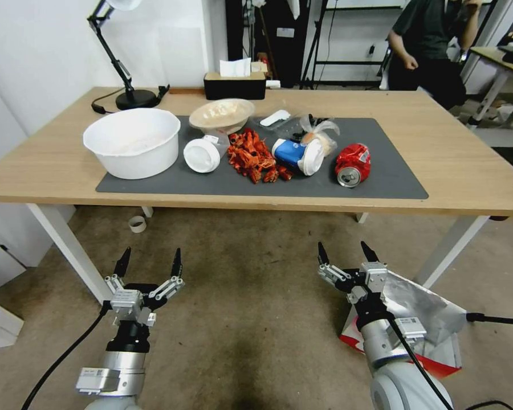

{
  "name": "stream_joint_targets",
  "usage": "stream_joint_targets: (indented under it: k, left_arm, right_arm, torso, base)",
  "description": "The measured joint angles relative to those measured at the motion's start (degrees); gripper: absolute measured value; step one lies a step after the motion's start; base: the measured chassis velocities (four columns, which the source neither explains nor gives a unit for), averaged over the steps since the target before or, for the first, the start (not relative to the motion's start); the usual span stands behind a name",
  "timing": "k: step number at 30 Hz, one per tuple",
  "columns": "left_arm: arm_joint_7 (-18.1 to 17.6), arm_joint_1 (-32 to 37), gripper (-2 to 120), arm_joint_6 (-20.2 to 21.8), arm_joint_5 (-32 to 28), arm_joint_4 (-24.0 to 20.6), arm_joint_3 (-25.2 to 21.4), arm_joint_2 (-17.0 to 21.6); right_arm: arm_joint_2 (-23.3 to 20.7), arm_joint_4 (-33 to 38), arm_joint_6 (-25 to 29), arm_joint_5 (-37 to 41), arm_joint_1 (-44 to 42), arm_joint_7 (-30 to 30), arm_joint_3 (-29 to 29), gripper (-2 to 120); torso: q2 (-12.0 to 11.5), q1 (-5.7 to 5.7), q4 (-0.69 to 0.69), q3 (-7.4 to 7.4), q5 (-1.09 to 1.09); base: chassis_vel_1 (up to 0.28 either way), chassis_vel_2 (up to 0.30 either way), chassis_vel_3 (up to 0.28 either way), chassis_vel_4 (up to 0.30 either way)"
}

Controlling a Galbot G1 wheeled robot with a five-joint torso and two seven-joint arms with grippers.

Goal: Pick up the food delivery bag from the floor and place it on the table.

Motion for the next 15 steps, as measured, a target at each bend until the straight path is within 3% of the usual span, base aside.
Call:
stream_joint_targets:
  k: [15]
  left_arm:
    - [0.5,-0.2,100,-0.2,-0.4,0.7,0.0,0.2]
  right_arm:
    - [0.0,-0.1,0.0,0.0,0.1,-0.2,0.0,100]
  torso:
    - [-4.2,-1.65,0.0,-2.55,0.0]
  base:
    - [0.0,0.0,0.0,0.0]
